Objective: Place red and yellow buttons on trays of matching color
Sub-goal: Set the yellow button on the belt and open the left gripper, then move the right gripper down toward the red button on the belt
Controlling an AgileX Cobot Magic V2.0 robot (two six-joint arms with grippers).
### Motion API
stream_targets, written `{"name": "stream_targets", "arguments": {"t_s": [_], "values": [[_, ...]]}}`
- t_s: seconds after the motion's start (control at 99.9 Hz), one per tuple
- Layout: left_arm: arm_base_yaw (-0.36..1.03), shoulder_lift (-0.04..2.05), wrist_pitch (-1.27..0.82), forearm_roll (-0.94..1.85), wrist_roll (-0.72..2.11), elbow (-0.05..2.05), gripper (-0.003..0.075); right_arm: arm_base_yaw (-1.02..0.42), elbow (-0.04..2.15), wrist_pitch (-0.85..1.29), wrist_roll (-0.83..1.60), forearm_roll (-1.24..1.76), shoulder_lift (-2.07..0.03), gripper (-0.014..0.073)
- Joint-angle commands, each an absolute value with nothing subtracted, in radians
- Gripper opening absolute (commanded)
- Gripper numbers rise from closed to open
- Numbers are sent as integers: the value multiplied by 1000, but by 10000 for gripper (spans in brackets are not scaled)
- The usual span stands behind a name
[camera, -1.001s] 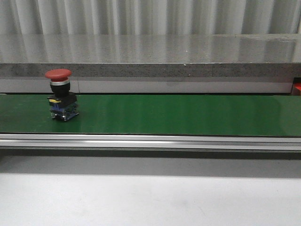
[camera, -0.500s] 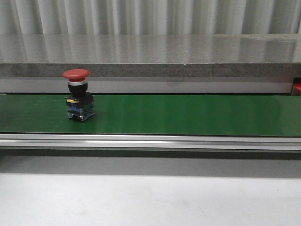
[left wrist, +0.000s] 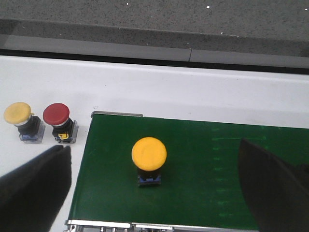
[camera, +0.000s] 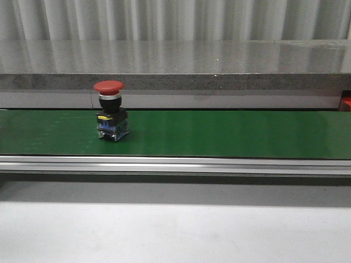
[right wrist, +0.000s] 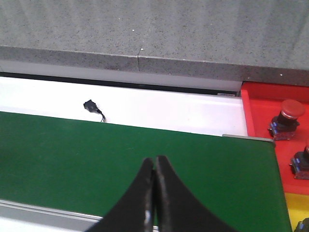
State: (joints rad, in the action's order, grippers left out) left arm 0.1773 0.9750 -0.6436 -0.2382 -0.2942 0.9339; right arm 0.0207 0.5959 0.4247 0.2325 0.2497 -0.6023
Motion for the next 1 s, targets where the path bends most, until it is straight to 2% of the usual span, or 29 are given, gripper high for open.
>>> {"name": "stream_targets", "arguments": {"t_s": [0.0, 0.17, 0.26, 0.31, 0.38, 0.55, 0.991], "values": [[190, 872, -567, -236, -292, 901, 671, 22, 622, 355, 241, 252, -599, -67], [190, 688, -540, -192, -292, 766, 663, 22, 622, 355, 241, 252, -599, -67], [190, 585, -536, -175, -292, 697, 593, 22, 622, 355, 241, 252, -599, -67], [190, 534, -536, -175, -292, 666, 526, 22, 622, 351, 241, 252, -599, -67], [190, 470, -536, -173, -292, 629, 394, 22, 622, 347, 241, 252, -599, -67], [190, 368, -536, -173, -292, 580, -16, 22, 622, 348, 241, 252, -599, -67], [190, 348, -536, -173, -292, 577, -20, 22, 622, 360, 241, 252, -599, -67]]}}
